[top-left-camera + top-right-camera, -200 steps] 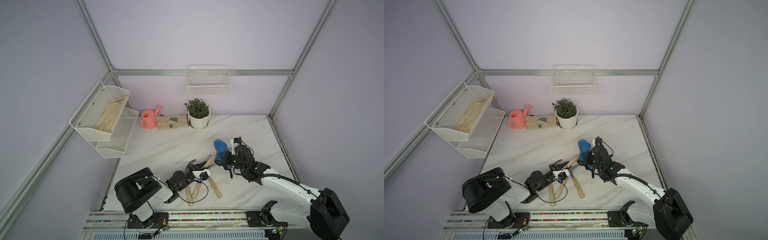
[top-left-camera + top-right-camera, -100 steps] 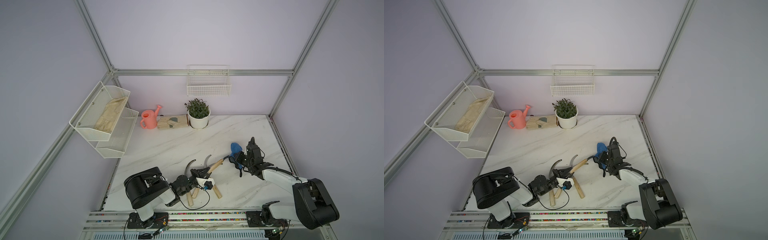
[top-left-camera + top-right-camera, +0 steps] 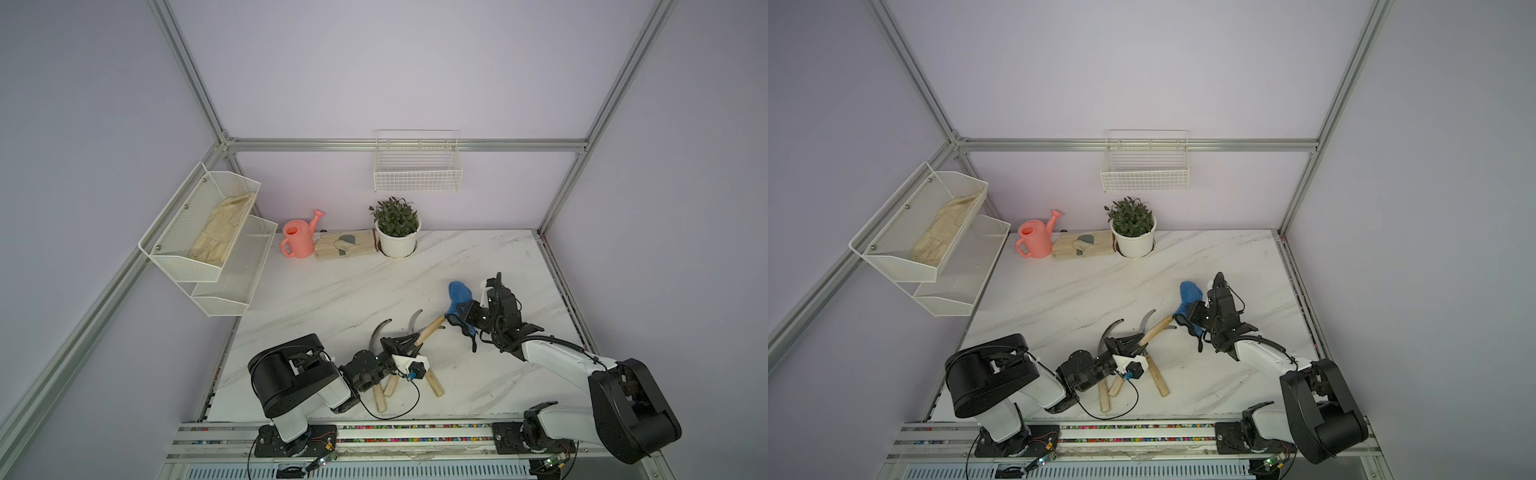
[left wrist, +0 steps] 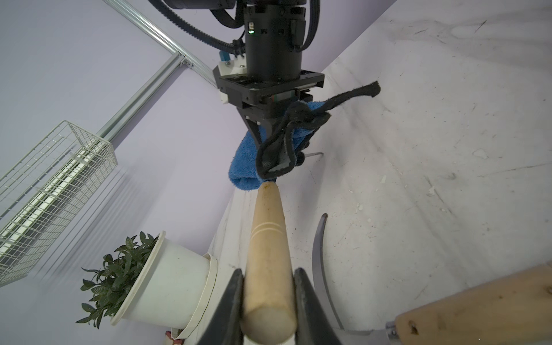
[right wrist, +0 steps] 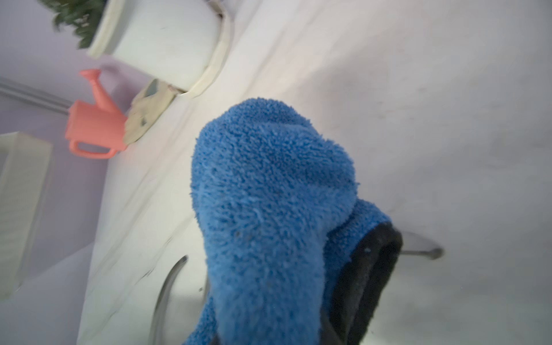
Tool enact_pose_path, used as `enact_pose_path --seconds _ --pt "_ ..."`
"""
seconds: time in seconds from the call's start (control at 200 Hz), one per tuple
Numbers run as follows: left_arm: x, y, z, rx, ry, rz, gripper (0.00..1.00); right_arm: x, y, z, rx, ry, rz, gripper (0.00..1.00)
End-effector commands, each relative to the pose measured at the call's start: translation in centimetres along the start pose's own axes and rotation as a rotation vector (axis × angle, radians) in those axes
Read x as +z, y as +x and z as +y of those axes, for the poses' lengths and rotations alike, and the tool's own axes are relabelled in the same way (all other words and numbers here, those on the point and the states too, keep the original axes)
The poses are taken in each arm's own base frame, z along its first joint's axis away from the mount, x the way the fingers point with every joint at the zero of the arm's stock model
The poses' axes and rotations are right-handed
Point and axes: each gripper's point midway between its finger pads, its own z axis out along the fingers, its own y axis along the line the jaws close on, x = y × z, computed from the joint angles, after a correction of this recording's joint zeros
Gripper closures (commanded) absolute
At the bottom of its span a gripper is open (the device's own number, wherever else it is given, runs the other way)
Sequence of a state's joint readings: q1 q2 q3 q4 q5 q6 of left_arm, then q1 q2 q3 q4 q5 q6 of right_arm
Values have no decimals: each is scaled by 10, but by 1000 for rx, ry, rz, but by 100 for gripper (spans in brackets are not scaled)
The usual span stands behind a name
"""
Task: Wipe small sickles with rags
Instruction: Wipe the small sickle.
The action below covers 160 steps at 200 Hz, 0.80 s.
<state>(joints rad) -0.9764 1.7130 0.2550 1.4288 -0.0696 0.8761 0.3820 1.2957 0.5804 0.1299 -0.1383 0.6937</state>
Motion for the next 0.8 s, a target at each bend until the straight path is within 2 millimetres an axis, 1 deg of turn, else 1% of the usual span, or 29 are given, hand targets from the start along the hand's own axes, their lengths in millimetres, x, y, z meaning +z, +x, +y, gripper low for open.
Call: enact_pose_path --seconds 0.0,0.045,0.085,0.145,0.18,0.275,0.395,0.44,0.51,0.565,0.62,0.63,0.665,0.75,0.785,0.795 --pt "3 -14 15 5 -63 -53 100 -7 3 40 -44 -78 -1 100" --pt "3 -13 15 5 -63 -50 100 -8 4 44 -53 -83 -5 100" --pt "4 -13 16 5 -66 -48 100 -9 6 42 -54 -75 -8 100" --pt "4 -13 16 3 -66 -47 100 -7 9 32 -54 -39 -12 100" --pt "4 -14 16 4 -68 -47 100 -6 10 23 -47 -2 -18 100" --pt "3 -13 16 4 -69 -45 100 -1 11 -14 -4 94 -24 100" --pt "3 -14 17 4 -72 -46 100 -2 13 -77 108 188 -17 100" --pt "3 -14 17 3 -72 -47 100 -4 15 -97 147 208 -19 100" --pt "2 -15 18 1 -74 -48 100 -5 19 -114 174 239 -18 100" --pt "2 -15 18 2 -74 -48 100 -4 22 -117 176 238 -11 100" --pt "2 -15 18 2 -74 -48 100 -3 19 -109 170 202 -11 100" --pt "2 -15 18 2 -73 -48 100 0 22 -111 176 204 3 100" --pt "2 -15 17 2 -73 -48 100 2 21 -108 179 189 6 100" --pt "2 -15 18 0 -75 -49 100 3 14 -87 174 113 13 100" --pt "2 -15 18 0 -75 -49 100 5 13 -79 165 97 23 100" --pt "2 -16 18 -1 -76 -51 100 2 9 -71 153 80 12 100"
